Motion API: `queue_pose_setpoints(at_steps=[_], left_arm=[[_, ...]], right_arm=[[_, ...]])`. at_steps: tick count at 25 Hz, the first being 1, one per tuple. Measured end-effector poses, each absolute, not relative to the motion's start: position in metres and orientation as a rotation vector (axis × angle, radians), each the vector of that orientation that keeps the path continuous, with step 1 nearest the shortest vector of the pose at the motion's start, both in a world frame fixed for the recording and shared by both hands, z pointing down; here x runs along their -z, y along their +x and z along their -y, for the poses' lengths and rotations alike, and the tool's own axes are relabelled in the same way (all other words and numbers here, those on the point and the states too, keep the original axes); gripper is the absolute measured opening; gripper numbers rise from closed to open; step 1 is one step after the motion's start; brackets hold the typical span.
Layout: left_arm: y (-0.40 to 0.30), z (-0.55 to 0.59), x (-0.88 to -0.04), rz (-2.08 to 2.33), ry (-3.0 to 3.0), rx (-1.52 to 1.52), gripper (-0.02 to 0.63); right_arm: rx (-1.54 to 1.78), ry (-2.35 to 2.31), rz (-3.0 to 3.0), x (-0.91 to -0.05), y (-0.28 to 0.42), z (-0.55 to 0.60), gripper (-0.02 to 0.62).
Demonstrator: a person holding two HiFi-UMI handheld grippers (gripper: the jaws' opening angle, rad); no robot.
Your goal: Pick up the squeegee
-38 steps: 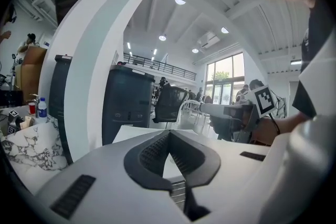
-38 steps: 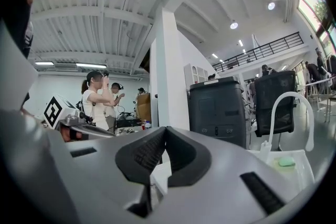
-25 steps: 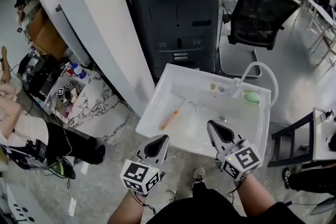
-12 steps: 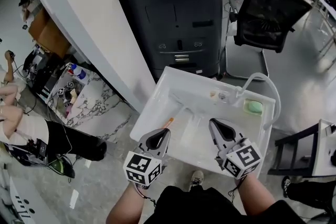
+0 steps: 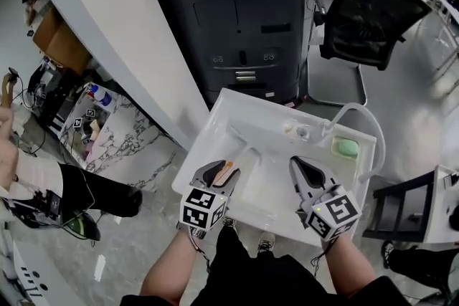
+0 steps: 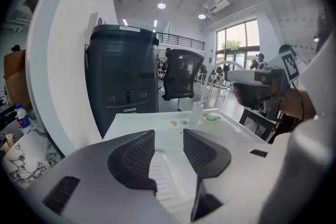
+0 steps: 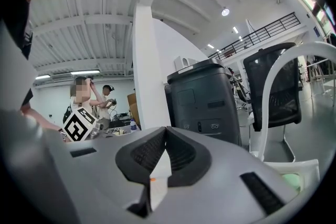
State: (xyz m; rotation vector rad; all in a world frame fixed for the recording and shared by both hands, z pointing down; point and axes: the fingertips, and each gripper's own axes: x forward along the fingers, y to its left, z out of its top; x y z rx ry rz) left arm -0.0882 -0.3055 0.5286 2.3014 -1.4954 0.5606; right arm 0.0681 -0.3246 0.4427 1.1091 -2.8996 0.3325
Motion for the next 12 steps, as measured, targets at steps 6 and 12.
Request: queue_pose_setpoints(at_steps=[6,12], left_arm=[[-0.091,0.335,-0.574,1.382,2.28,-0.697,0.192],[-0.094,0.363,-0.62,1.259,2.267,-0.812,0.192]], right_arm=[[-0.346,1.191,2.835,-0.448,0.067,0.339,0.017],[-0.378,1.278,2.772,-0.456,0.062,0.355,0.017]])
